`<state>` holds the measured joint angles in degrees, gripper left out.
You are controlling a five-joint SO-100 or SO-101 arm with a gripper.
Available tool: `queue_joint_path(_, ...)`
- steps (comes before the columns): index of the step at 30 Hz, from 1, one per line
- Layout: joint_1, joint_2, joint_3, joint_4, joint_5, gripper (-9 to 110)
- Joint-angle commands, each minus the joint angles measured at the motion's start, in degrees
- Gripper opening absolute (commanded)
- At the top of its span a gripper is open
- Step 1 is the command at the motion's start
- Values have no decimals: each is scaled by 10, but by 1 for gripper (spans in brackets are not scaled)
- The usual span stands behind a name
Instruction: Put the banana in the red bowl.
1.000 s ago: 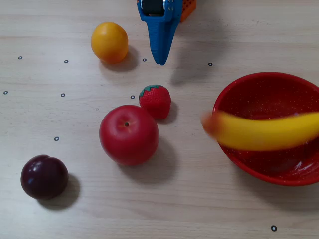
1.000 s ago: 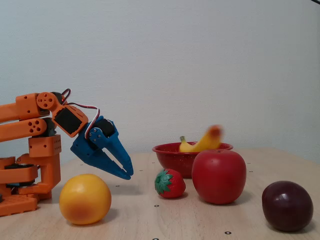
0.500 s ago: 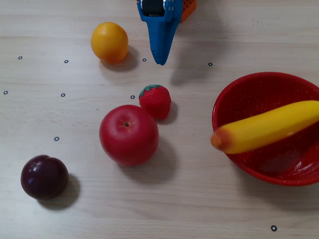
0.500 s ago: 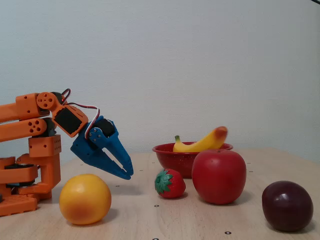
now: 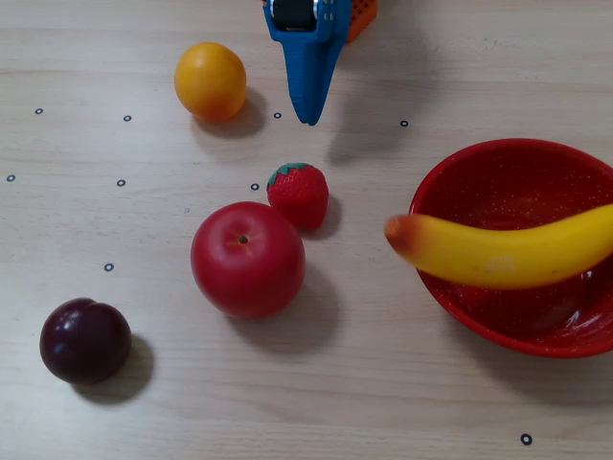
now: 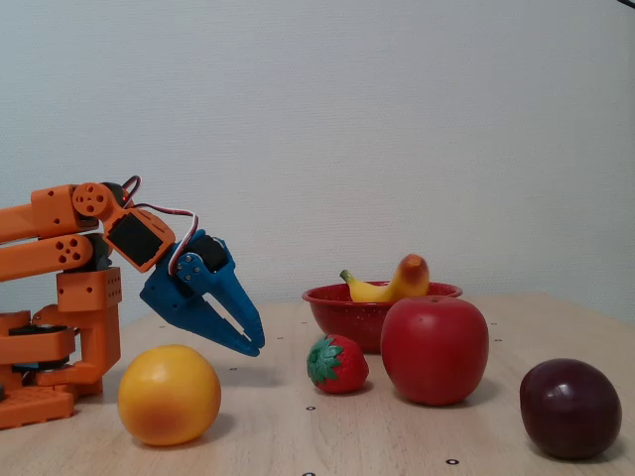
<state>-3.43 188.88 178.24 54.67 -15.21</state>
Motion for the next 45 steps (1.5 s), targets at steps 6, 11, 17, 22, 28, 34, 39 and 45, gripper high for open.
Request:
queue_joint_path(6,11,7,-25,-22,-10,0)
queue_joint_path(11,11,7,-25,-22,-12,0)
queue_joint_path(17,22,7,-25,-22,6,0)
queue_joint_path(22,15,8,-25,-63,-69,0)
queue_joint_path(28,11,7,-25,-32,-76,0)
queue_joint_path(34,63,8,-25,-28,-16,0)
queue_joint_path(39,67,8,-25,-25,-12,0)
queue_joint_path(45,67,8,-25,-25,-12,0)
